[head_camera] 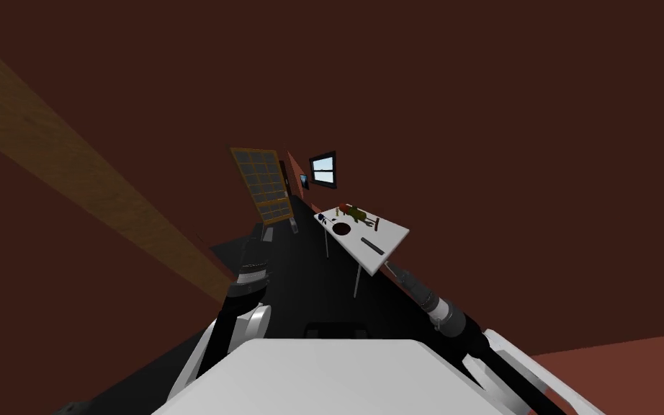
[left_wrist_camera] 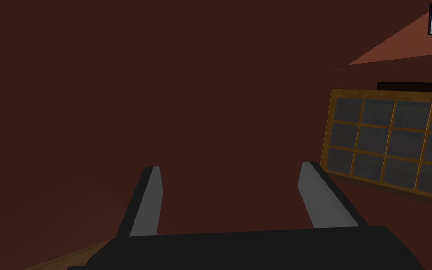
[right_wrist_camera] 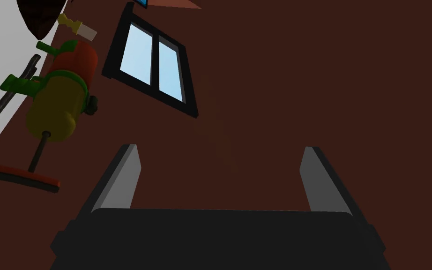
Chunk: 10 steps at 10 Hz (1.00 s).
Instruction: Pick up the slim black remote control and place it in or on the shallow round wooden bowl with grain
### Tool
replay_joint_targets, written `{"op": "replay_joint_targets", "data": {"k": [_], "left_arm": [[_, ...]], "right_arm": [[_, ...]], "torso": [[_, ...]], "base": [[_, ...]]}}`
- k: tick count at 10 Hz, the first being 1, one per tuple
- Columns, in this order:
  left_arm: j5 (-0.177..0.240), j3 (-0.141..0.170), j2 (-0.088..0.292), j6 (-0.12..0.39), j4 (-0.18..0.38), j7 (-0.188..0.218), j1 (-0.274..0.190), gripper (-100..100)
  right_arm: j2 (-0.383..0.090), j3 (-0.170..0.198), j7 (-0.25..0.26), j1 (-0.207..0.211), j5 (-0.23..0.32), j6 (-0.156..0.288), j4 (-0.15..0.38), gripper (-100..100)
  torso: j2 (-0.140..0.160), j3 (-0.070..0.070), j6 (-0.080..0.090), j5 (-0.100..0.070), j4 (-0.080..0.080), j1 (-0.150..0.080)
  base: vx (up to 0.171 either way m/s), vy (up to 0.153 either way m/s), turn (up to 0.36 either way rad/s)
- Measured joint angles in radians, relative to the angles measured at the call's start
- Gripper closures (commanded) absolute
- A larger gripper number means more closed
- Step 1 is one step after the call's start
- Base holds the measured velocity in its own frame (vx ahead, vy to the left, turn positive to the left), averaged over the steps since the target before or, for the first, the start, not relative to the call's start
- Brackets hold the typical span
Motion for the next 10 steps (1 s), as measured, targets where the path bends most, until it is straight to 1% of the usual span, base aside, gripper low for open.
{"op": "replay_joint_targets", "data": {"k": [2, 3, 4, 5, 6, 7, 9, 10], "left_arm": [[0.000, 0.000, 0.000, 0.000, 0.000, 0.000, 0.000, 0], [0.000, 0.000, 0.000, 0.000, 0.000, 0.000, 0.000, 0], [0.000, 0.000, 0.000, 0.000, 0.000, 0.000, 0.000, 0], [0.000, 0.000, 0.000, 0.000, 0.000, 0.000, 0.000, 0], [0.000, 0.000, 0.000, 0.000, 0.000, 0.000, 0.000, 0], [0.000, 0.000, 0.000, 0.000, 0.000, 0.000, 0.000, 0], [0.000, 0.000, 0.000, 0.000, 0.000, 0.000, 0.000, 0], [0.000, 0.000, 0.000, 0.000, 0.000, 0.000, 0.000, 0]], "right_arm": [[-0.059, 0.005, 0.005, 0.000, 0.007, -0.010, 0.034, -100], [-0.086, 0.013, 0.013, 0.001, 0.014, -0.023, 0.063, -100], [-0.117, 0.016, 0.015, -0.003, 0.017, -0.027, 0.077, -100], [-0.143, 0.025, 0.019, -0.008, 0.024, -0.032, 0.106, -100], [-0.174, 0.026, 0.020, -0.008, 0.026, -0.038, 0.121, -100], [-0.192, 0.024, 0.021, -0.005, 0.026, -0.041, 0.124, -100], [-0.248, 0.034, 0.025, -0.011, 0.035, -0.051, 0.166, -100], [-0.277, 0.036, 0.034, 0.001, 0.041, -0.062, 0.189, -100]], "torso": [[-0.001, 0.000, 0.000, 0.000, 0.000, 0.001], [-0.001, -0.001, 0.000, 0.000, 0.000, 0.002], [-0.001, -0.001, 0.000, 0.000, 0.000, 0.001], [-0.002, -0.001, 0.000, 0.000, 0.000, 0.002], [-0.001, -0.001, 0.000, 0.001, 0.000, 0.002], [0.000, 0.000, 0.000, 0.000, 0.000, 0.000], [-0.001, -0.001, 0.000, 0.000, 0.000, 0.001], [-0.002, -0.001, 0.000, 0.000, 0.000, 0.002]], "base": [[0.036, 0.048, 0.096], [0.039, 0.042, 0.043], [0.048, 0.059, 0.104], [0.038, 0.051, 0.060], [0.015, 0.019, -0.003], [0.037, 0.047, 0.129], [0.049, 0.050, 0.079], [0.047, 0.052, 0.059]]}}
